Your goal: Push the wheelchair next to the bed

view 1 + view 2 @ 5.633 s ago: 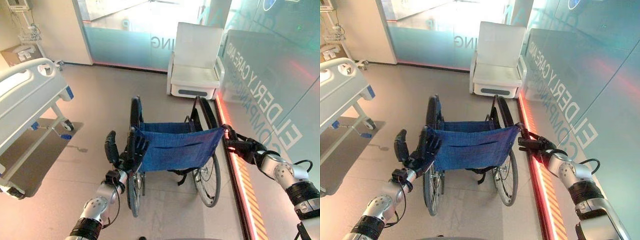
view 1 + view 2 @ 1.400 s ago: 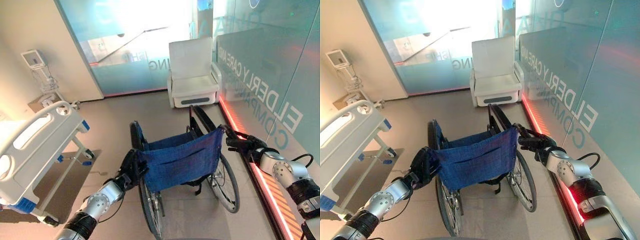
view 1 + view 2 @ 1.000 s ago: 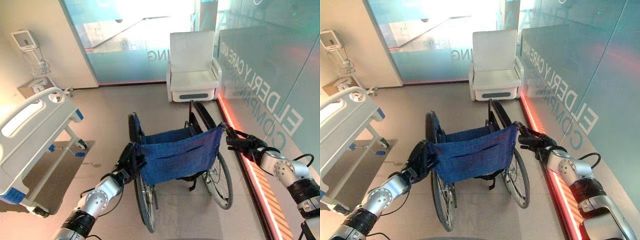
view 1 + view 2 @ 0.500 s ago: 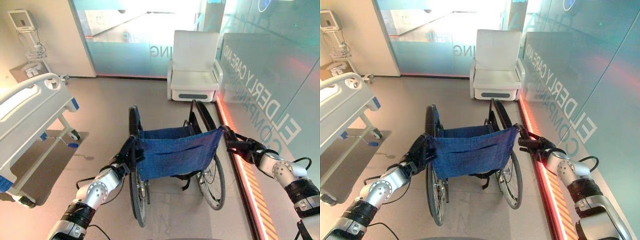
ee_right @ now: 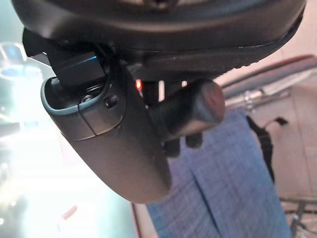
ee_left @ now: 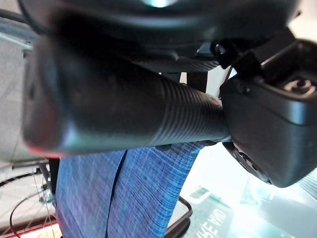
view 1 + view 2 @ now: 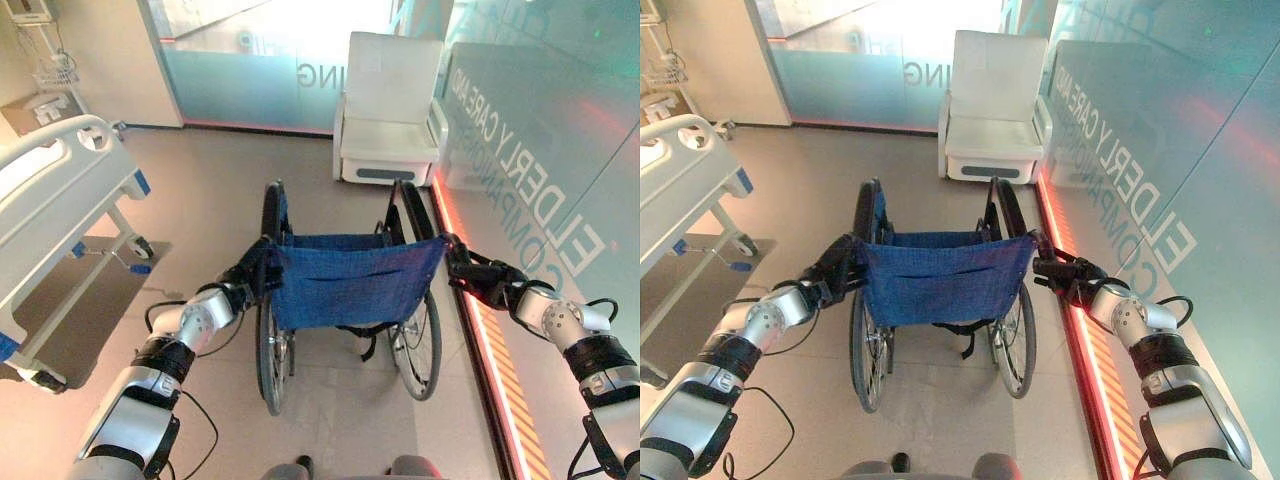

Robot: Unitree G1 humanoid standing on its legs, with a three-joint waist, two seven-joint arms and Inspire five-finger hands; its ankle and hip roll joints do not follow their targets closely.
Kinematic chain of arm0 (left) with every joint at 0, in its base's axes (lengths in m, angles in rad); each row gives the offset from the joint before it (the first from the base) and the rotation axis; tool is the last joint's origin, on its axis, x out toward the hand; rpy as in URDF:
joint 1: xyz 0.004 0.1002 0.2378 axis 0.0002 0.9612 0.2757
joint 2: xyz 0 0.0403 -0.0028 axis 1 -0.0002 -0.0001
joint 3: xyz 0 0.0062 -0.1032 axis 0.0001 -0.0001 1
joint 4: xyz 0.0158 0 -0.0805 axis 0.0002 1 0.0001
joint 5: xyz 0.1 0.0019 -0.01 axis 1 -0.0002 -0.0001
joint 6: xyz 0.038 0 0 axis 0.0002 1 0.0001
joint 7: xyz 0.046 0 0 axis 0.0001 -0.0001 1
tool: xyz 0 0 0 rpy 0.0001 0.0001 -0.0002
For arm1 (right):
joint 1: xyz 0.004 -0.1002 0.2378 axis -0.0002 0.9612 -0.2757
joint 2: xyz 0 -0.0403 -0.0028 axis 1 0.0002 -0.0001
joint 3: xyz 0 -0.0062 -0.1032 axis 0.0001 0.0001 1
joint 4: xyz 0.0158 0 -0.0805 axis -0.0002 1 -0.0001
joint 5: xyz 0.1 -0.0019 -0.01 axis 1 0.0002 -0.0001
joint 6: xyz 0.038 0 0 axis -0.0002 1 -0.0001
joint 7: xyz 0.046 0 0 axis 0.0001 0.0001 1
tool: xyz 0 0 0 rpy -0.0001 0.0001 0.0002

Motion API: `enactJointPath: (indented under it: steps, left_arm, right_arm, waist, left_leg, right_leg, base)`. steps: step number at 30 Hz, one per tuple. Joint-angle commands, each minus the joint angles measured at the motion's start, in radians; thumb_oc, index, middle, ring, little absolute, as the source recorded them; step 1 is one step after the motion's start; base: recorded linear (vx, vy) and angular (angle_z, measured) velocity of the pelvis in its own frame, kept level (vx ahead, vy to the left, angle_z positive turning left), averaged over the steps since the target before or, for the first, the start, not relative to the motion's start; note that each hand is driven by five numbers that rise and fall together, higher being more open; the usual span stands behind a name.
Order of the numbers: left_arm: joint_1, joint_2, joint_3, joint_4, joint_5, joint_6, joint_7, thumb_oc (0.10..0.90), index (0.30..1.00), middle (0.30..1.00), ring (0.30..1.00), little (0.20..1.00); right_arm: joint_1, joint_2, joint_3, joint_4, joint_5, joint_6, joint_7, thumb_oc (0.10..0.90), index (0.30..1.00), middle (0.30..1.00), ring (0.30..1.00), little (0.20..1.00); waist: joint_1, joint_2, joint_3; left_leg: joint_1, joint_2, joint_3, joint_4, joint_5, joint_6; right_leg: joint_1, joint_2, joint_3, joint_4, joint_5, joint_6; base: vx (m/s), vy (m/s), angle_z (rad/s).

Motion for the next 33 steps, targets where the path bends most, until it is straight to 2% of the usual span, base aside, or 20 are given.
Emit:
enactJointPath:
  steps: [1,4,5,8,9,10,11,12,14,15,17,18,19,21,23,27,29,30,32,33]
  left_arm:
    - [-0.29,-0.045,-0.061,-0.086,0.028,-0.16,-0.057,0.4,0.3,0.3,0.3,0.3]
    - [-0.305,-0.047,-0.054,-0.062,0.03,-0.17,-0.049,0.4,0.3,0.3,0.3,0.3]
    - [-0.302,-0.047,-0.051,-0.054,0.011,-0.183,-0.042,0.4,0.3,0.3,0.3,0.3]
    - [-0.284,-0.042,-0.036,-0.042,-0.013,-0.216,-0.027,0.4,0.3,0.3,0.3,0.3]
    - [-0.278,-0.045,-0.033,-0.044,-0.012,-0.223,-0.021,0.4,0.3,0.3,0.3,0.3]
    - [-0.261,-0.049,-0.025,-0.054,-0.009,-0.237,-0.015,0.4,0.3,0.3,0.3,0.3]
    - [-0.244,-0.049,-0.014,-0.072,-0.006,-0.241,-0.014,0.4,0.3,0.3,0.3,0.3]
    - [-0.237,-0.05,-0.007,-0.086,-0.003,-0.241,-0.011,0.4,0.3,0.3,0.3,0.3]
    - [-0.24,-0.056,0.0,-0.106,0.006,-0.243,-0.002,0.4,0.3,0.3,0.3,0.3]
    - [-0.245,-0.052,0.004,-0.103,0.012,-0.243,-0.012,0.4,0.3,0.3,0.3,0.3]
    - [-0.252,-0.042,0.006,-0.092,0.009,-0.243,-0.027,0.4,0.3,0.3,0.3,0.3]
    - [-0.267,-0.026,0.0,-0.066,-0.007,-0.244,-0.049,0.4,0.3,0.3,0.3,0.3]
    - [-0.272,-0.023,-0.002,-0.062,-0.011,-0.243,-0.052,0.4,0.3,0.3,0.3,0.3]
    - [-0.279,-0.005,-0.013,-0.053,-0.027,-0.237,-0.056,0.4,0.3,0.3,0.3,0.3]
    - [-0.271,0.008,-0.016,-0.068,-0.037,-0.231,-0.05,0.4,0.3,0.3,0.3,0.3]
    - [-0.24,0.044,0.013,-0.107,-0.036,-0.199,-0.026,0.4,0.3,0.3,0.3,0.3]
    - [-0.228,0.063,0.032,-0.089,-0.018,-0.187,-0.038,0.4,0.3,0.3,0.3,0.3]
    - [-0.234,0.073,0.035,-0.066,-0.002,-0.179,-0.056,0.4,0.3,0.3,0.3,0.3]
    - [-0.241,0.079,0.036,-0.054,0.004,-0.175,-0.069,0.4,0.3,0.3,0.3,0.3]
    - [-0.27,0.089,0.012,-0.011,0.003,-0.181,-0.107,0.4,0.3,0.3,0.3,0.3]
  right_arm:
    - [-0.273,0.212,0.117,-0.117,0.165,0.083,0.3,0.4,0.3,0.3,0.3,0.3]
    - [-0.307,0.185,0.125,-0.104,0.124,0.111,0.325,0.4,0.3,0.3,0.3,0.3]
    - [-0.326,0.168,0.138,-0.097,0.116,0.125,0.346,0.4,0.3,0.3,0.3,0.3]
    - [-0.355,0.162,0.165,-0.09,0.117,0.136,0.373,0.4,0.3,0.3,0.3,0.3]
    - [-0.353,0.16,0.168,-0.102,0.114,0.133,0.371,0.4,0.3,0.3,0.3,0.3]
    - [-0.34,0.157,0.174,-0.128,0.106,0.125,0.354,0.4,0.3,0.3,0.3,0.3]
    - [-0.328,0.156,0.176,-0.141,0.096,0.114,0.348,0.4,0.3,0.3,0.3,0.3]
    - [-0.325,0.156,0.175,-0.149,0.097,0.108,0.337,0.4,0.3,0.3,0.3,0.3]
    - [-0.325,0.17,0.173,-0.155,0.082,0.085,0.312,0.4,0.3,0.3,0.3,0.3]
    - [-0.335,0.185,0.172,-0.146,0.08,0.075,0.293,0.4,0.3,0.3,0.3,0.3]
    - [-0.354,0.2,0.173,-0.13,0.077,0.073,0.28,0.4,0.3,0.3,0.3,0.3]
    - [-0.384,0.221,0.182,-0.099,0.08,0.066,0.26,0.4,0.3,0.3,0.3,0.3]
    - [-0.39,0.223,0.185,-0.092,0.083,0.064,0.257,0.4,0.3,0.3,0.3,0.3]
    - [-0.404,0.228,0.199,-0.075,0.097,0.058,0.247,0.4,0.3,0.3,0.3,0.3]
    - [-0.389,0.226,0.2,-0.078,0.093,0.051,0.25,0.4,0.3,0.3,0.3,0.3]
    - [-0.356,0.215,0.188,-0.078,0.07,0.061,0.293,0.4,0.3,0.3,0.3,0.3]
    - [-0.346,0.243,0.185,-0.055,0.042,0.064,0.319,0.4,0.3,0.3,0.3,0.3]
    - [-0.329,0.261,0.179,-0.052,0.03,0.061,0.324,0.4,0.3,0.3,0.3,0.3]
    - [-0.322,0.263,0.176,-0.054,0.027,0.059,0.326,0.4,0.3,0.3,0.3,0.3]
    - [-0.293,0.254,0.162,-0.082,0.032,0.06,0.32,0.4,0.3,0.3,0.3,0.3]
  waist:
    - [0.016,0.037,-0.056]
    - [0.005,0.039,-0.062]
    - [-0.003,0.045,-0.083]
    - [-0.014,0.067,-0.12]
    - [-0.013,0.063,-0.12]
    - [-0.01,0.054,-0.116]
    - [-0.002,0.04,-0.105]
    - [0.006,0.035,-0.094]
    - [0.031,0.035,-0.064]
    - [0.046,0.043,-0.055]
    - [0.06,0.047,-0.048]
    - [0.087,0.063,-0.043]
    - [0.094,0.064,-0.044]
    - [0.131,0.086,-0.058]
    - [0.148,0.088,-0.063]
    - [0.187,0.09,-0.094]
    - [0.212,0.089,-0.114]
    - [0.228,0.065,-0.134]
    - [0.235,0.055,-0.149]
    - [0.231,0.033,-0.165]
  left_leg:
    - [0.193,-0.116,0.066,0.092,-0.302,0.054]
    - [0.213,-0.104,0.05,0.137,-0.35,0.05]
    - [0.229,-0.091,0.04,0.177,-0.338,0.023]
    - [0.204,-0.044,0.069,0.355,-0.146,-0.059]
    - [0.169,-0.041,0.096,0.455,-0.082,-0.078]
    - [0.058,-0.028,0.14,0.665,-0.015,-0.104]
    - [-0.038,-0.013,0.175,0.795,0.011,-0.115]
    - [-0.106,0.024,0.211,0.85,0.011,-0.116]
    - [-0.19,0.059,0.245,0.803,-0.02,-0.099]
    - [-0.192,0.06,0.256,0.681,-0.031,-0.092]
    - [-0.184,0.065,0.27,0.551,-0.031,-0.088]
    - [-0.183,0.058,0.275,0.314,0.006,-0.098]
    - [-0.189,0.051,0.274,0.268,0.019,-0.098]
    - [-0.227,0.051,0.277,0.001,0.111,-0.119]
    - [-0.242,0.06,0.302,-0.111,0.16,-0.123]
    - [-0.261,0.053,0.311,-0.151,0.164,-0.112]
    - [-0.247,0.048,0.275,-0.094,0.14,-0.09]
    - [-0.241,0.024,0.256,-0.047,0.095,-0.057]
    - [-0.241,0.014,0.243,-0.035,0.075,-0.035]
    - [-0.217,-0.03,0.209,-0.022,0.043,0.007]
  right_leg:
    - [-0.146,0.082,0.053,-0.466,0.342,0.056]
    - [-0.152,0.082,0.067,-0.418,0.317,0.04]
    - [-0.147,0.087,0.069,-0.381,0.303,0.025]
    - [-0.113,0.118,0.055,-0.349,0.245,-0.028]
    - [-0.092,0.115,0.046,-0.348,0.231,-0.043]
    - [-0.053,0.114,0.034,-0.348,0.204,-0.072]
    - [-0.013,0.106,0.025,-0.352,0.184,-0.093]
    - [0.017,0.103,-0.002,-0.348,0.162,-0.109]
    - [0.079,0.102,-0.039,-0.345,0.128,-0.12]
    - [0.105,0.11,-0.049,-0.346,0.109,-0.116]
    - [0.126,0.119,-0.051,-0.347,0.094,-0.112]
    - [0.163,0.145,-0.045,-0.342,0.065,-0.109]
    - [0.169,0.15,-0.042,-0.345,0.064,-0.108]
    - [0.229,0.194,-0.038,-0.364,0.039,-0.108]
    - [0.28,0.206,-0.037,-0.377,0.016,-0.11]
    - [0.333,0.211,-0.035,-0.354,-0.063,-0.116]
    - [0.344,0.188,-0.051,-0.308,-0.11,-0.106]
    - [0.372,0.143,-0.065,-0.263,-0.124,-0.076]
    - [0.374,0.123,-0.07,-0.235,-0.105,-0.057]
    - [0.332,0.054,-0.08,-0.022,0.014,0.002]
  base:
    - [0.47,-0.224,0.28]
    - [0.4,-0.226,0.86]
    - [0.51,-0.301,1.15]
    - [0.41,-0.26,0.47]
    - [0.36,-0.296,0.44]
    - [0.35,-0.314,0.42]
    - [0.34,-0.313,0.6]
    - [0.29,-0.229,0.28]
    - [0.4,-0.156,-0.09]
    - [0.39,-0.078,-0.08]
    - [0.42,-0.006,-0.03]
    - [0.53,0.011,-0.18]
    - [0.57,0.021,-0.25]
    - [0.62,0.025,-0.13]
    - [0.63,0.038,-0.21]
    - [0.6,0.081,-0.57]
    - [0.66,0.127,-0.59]
    - [0.47,0.116,-0.55]
    - [0.5,0.197,-0.43]
    - [0.57,0.275,-0.11]
